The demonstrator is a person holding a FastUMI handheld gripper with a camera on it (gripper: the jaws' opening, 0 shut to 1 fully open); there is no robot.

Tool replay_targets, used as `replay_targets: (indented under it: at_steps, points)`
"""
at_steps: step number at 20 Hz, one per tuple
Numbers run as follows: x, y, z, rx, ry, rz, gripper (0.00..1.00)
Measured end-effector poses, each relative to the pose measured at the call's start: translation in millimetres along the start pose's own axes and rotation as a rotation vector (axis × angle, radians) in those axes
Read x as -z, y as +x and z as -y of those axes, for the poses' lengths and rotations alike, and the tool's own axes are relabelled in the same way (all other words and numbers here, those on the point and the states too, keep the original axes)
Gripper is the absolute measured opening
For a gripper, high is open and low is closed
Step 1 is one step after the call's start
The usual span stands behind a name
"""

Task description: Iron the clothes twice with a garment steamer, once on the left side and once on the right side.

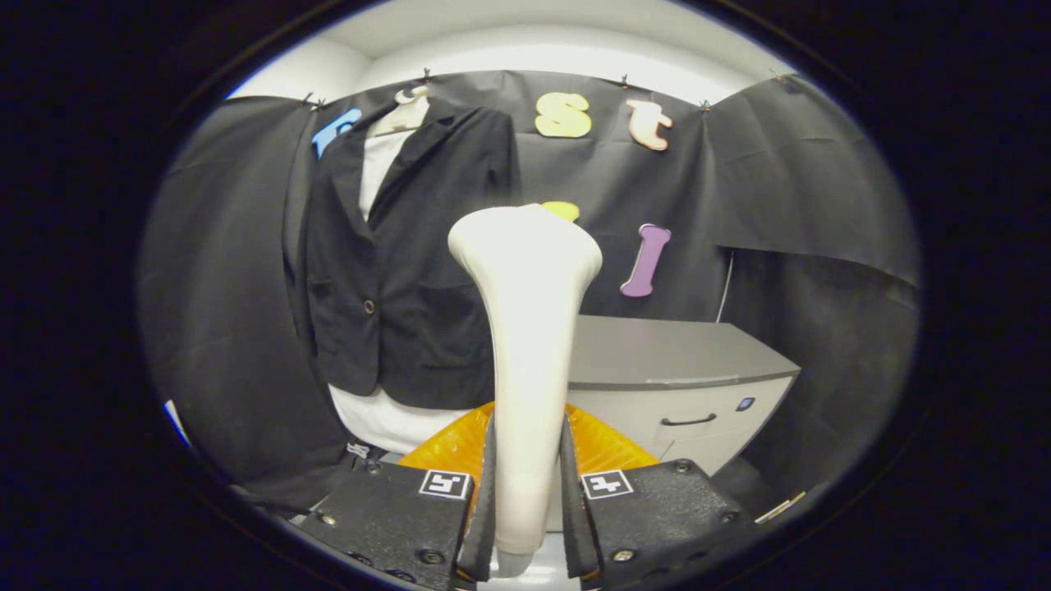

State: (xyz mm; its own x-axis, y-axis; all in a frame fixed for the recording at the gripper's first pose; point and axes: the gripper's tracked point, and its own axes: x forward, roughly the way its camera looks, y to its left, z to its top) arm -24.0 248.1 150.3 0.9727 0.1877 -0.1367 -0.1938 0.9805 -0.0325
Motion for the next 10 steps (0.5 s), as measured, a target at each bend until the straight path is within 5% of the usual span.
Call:
replay_targets:
  at_steps: [10]
  points:
    - [-13.4,-74.3,166.8,0.064,0.097,0.064,0.36]
